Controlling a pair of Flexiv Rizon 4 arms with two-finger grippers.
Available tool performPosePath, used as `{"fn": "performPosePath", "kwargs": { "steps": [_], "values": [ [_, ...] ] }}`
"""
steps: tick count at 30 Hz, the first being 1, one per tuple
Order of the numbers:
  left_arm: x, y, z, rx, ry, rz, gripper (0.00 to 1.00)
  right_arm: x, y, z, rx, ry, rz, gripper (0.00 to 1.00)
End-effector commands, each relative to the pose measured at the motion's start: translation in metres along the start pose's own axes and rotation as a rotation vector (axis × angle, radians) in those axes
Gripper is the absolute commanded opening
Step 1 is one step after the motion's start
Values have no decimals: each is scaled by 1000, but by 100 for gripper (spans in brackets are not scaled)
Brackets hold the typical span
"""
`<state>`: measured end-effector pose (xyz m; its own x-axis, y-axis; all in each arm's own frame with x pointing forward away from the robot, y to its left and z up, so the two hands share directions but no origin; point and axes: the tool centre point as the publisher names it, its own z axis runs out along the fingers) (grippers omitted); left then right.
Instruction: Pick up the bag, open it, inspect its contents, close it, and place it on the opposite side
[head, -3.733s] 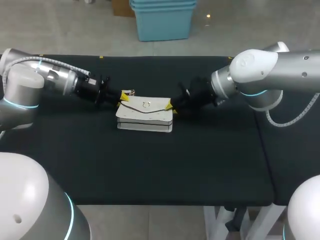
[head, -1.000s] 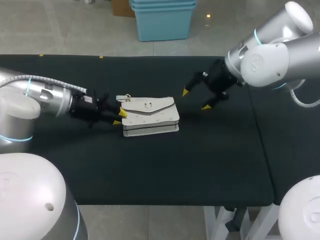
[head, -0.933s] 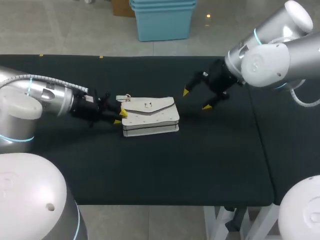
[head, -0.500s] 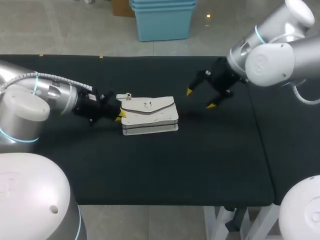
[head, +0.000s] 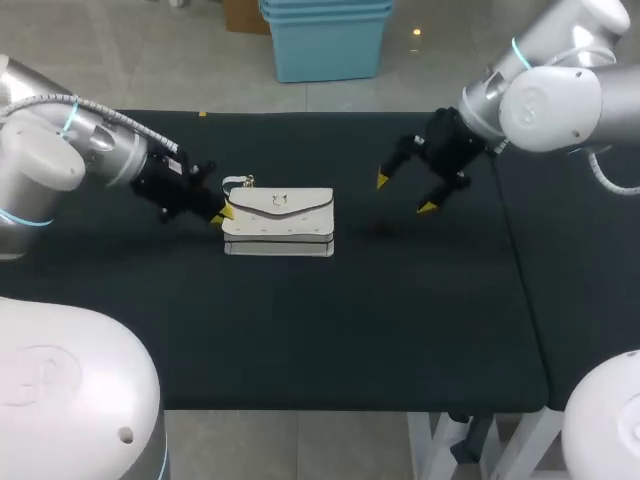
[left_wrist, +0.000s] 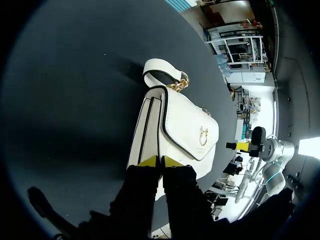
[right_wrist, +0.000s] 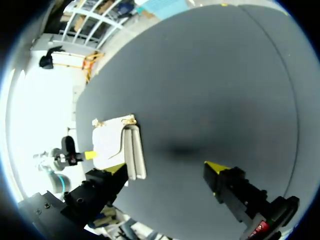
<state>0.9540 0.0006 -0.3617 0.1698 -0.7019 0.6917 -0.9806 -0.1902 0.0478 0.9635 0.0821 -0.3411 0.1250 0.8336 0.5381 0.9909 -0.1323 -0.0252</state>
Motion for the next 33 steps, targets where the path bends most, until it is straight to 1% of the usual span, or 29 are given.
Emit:
{"fn": "performPosePath", "kwargs": {
  "steps": [1,3,4,5,6,7,9,10,14,16,22,23,27,30,33],
  "values": [
    [-1,-7,3,-37,1,-1,0,1,1,0,3,-5,1,100],
    [-1,-7,3,-37,1,-1,0,1,5,2,4,-4,-3,100],
    [-3,-13,-1,-3,-10,-6,0,0,10,0,-27,-59,-18,100],
    [-4,-17,-5,0,-16,9,0,-2,16,-2,-35,-89,-25,100],
    [-7,-23,-11,-19,-5,16,0,-3,21,-5,-46,-109,-36,100],
    [-9,-28,-15,7,-30,21,0,-5,26,-8,-71,-179,-54,100],
    [-13,-37,-23,3,-36,25,0,-10,38,-18,-116,-224,-51,100],
    [-16,-42,-28,29,-54,26,0,-13,43,-22,-136,-258,-58,100],
    [-24,-60,-44,40,-68,33,0,-27,64,-41,-185,-302,-32,100],
    [-28,-69,-51,51,-96,41,0,-34,72,-46,-201,-350,-28,100],
    [-42,-97,-72,72,-139,46,0,-53,90,-58,-243,-406,-21,100],
    [-45,-103,-76,89,-160,44,0,-56,93,-60,-245,-409,-15,100],
    [-57,-120,-90,100,-180,42,0,-72,106,-71,-273,-407,5,100],
    [-64,-133,-100,108,-189,42,0,-81,113,-79,-286,-407,18,100],
    [-73,-149,-109,118,-219,42,0,-91,122,-86,-307,-433,27,100]
  ]
}}
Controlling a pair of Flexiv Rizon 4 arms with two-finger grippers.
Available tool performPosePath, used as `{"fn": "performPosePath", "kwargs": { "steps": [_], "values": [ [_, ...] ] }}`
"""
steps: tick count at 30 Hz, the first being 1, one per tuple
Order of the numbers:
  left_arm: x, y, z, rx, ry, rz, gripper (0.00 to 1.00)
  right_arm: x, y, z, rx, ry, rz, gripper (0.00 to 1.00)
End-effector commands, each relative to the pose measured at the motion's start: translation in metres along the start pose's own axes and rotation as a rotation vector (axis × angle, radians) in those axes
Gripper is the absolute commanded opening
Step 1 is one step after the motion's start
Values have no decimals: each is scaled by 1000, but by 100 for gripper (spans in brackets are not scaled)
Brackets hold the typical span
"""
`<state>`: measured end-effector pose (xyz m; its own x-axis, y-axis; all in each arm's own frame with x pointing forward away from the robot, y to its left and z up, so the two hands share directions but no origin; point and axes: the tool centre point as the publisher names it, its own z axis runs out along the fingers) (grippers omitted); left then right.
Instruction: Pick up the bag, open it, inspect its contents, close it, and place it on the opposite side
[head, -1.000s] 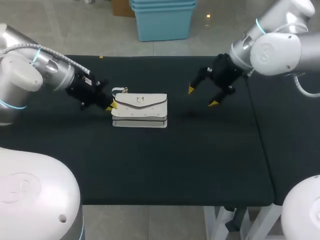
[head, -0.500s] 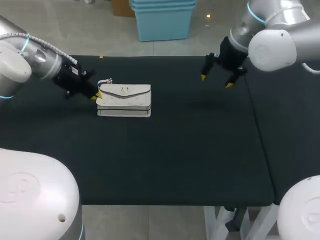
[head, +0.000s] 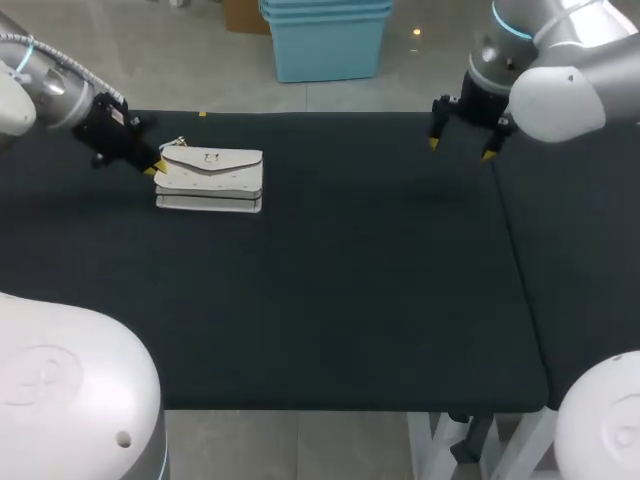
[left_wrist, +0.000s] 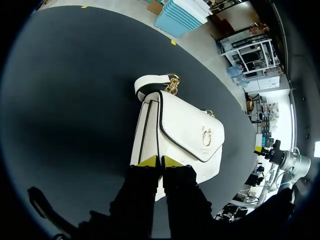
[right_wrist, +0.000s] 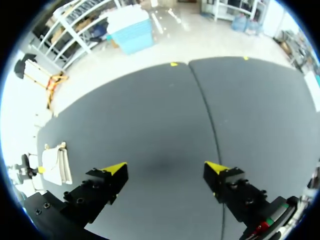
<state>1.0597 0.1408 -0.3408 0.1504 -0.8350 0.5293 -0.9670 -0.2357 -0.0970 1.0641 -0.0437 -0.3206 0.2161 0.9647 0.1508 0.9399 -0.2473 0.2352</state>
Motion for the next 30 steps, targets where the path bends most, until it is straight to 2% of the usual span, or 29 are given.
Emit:
{"fn": "performPosePath", "kwargs": {
  "steps": [1,8,17,26,30],
  "values": [
    [-13,-25,-5,-26,-21,-6,0,-13,10,1,-24,-33,4,100],
    [-36,-59,-13,-23,-79,8,0,-25,24,5,-46,-97,0,100],
    [-71,-110,-28,-1,-58,24,0,-38,39,7,-64,-138,23,100],
    [-95,-153,-44,13,-76,60,0,-46,44,7,-74,-147,46,100],
    [-107,-169,-45,-9,-102,56,0,-46,44,7,-74,-147,46,100]
  ]
}}
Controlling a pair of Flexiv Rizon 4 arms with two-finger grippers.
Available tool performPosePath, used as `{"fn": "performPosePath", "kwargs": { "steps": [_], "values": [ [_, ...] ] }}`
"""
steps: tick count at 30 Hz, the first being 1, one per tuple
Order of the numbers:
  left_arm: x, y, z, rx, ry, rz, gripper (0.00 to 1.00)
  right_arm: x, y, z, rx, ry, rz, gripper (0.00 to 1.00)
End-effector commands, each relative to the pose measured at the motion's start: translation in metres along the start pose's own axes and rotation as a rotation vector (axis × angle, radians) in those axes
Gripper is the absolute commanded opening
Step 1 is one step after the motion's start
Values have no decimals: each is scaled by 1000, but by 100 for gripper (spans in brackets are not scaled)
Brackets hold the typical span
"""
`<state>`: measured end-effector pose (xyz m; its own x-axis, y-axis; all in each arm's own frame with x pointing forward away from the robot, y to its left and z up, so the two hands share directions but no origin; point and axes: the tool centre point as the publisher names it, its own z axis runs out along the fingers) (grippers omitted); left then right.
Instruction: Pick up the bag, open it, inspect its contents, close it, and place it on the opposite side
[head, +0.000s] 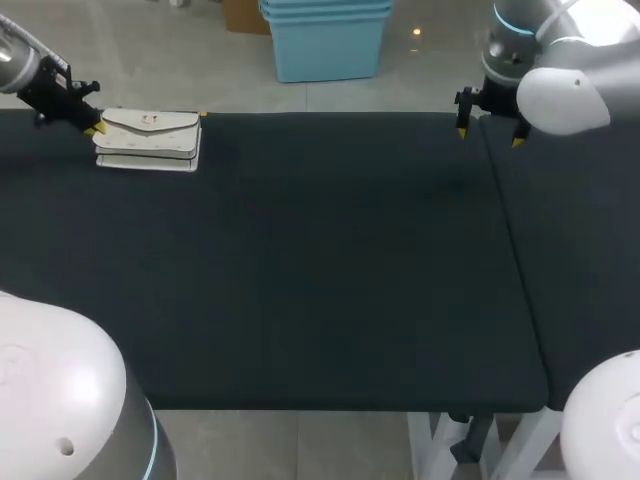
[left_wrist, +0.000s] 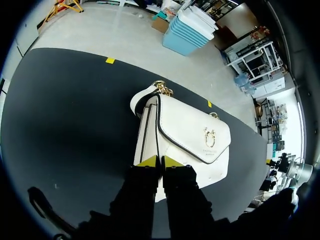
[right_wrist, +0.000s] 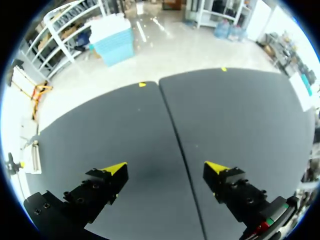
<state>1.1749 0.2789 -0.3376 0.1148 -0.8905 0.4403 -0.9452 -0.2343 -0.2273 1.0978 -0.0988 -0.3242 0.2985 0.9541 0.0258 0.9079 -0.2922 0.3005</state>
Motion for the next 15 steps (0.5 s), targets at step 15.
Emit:
{"fn": "performPosePath", "kwargs": {
  "steps": [15],
  "values": [
    [-31,-39,4,-167,-15,1,0,1,0,-1,-1,-3,0,100]
  ]
}}
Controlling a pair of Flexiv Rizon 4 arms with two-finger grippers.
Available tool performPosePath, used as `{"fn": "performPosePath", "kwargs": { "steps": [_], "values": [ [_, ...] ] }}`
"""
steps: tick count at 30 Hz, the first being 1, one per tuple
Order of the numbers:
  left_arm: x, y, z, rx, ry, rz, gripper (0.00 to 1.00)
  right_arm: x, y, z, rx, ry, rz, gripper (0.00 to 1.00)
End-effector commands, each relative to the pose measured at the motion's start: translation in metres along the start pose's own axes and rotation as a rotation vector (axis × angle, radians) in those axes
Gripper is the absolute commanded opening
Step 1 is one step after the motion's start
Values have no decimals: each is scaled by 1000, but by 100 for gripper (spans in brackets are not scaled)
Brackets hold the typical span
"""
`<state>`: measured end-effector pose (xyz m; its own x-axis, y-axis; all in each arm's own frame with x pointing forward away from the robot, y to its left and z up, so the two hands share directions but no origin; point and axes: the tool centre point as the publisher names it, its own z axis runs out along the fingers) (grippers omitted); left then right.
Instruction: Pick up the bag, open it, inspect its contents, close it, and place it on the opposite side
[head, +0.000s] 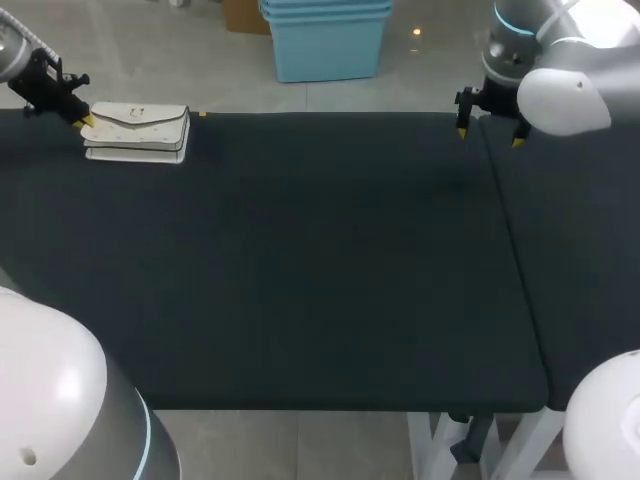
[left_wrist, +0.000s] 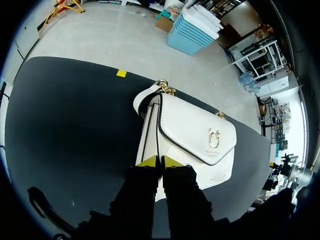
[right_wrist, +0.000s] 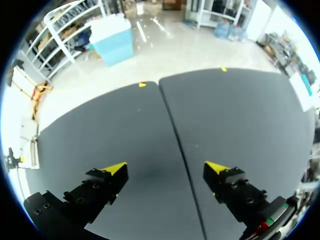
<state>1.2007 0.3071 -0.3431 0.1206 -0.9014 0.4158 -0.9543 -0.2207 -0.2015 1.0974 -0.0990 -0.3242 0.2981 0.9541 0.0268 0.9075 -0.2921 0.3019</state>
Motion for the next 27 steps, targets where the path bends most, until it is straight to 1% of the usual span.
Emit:
{"fn": "performPosePath", "kwargs": {
  "steps": [1,2,3,4,5,9,15,19,22,27],
  "values": [
    [-7,-10,3,-140,13,0,0,1,0,-1,0,-5,0,100],
    [-7,-10,3,-144,13,-2,0,1,0,-1,0,-5,0,100],
    [-6,-8,3,-144,14,-3,23,1,0,-1,0,-5,0,100],
    [-5,-8,3,-145,15,-4,93,1,0,-1,0,-5,0,100],
    [-4,-7,3,-145,15,-4,100,1,0,-1,0,-5,0,100],
    [10,3,-8,-120,5,-4,100,1,0,-1,0,-5,0,100],
    [36,22,-36,-78,-55,5,100,1,0,-1,0,-5,0,100],
    [49,37,-52,-60,-92,11,100,1,0,-1,0,-5,0,100],
    [59,52,-62,-63,-121,19,100,1,0,-1,0,-5,0,100],
    [69,78,-72,-98,-177,31,100,1,0,-1,0,-5,0,100]
  ]
}}
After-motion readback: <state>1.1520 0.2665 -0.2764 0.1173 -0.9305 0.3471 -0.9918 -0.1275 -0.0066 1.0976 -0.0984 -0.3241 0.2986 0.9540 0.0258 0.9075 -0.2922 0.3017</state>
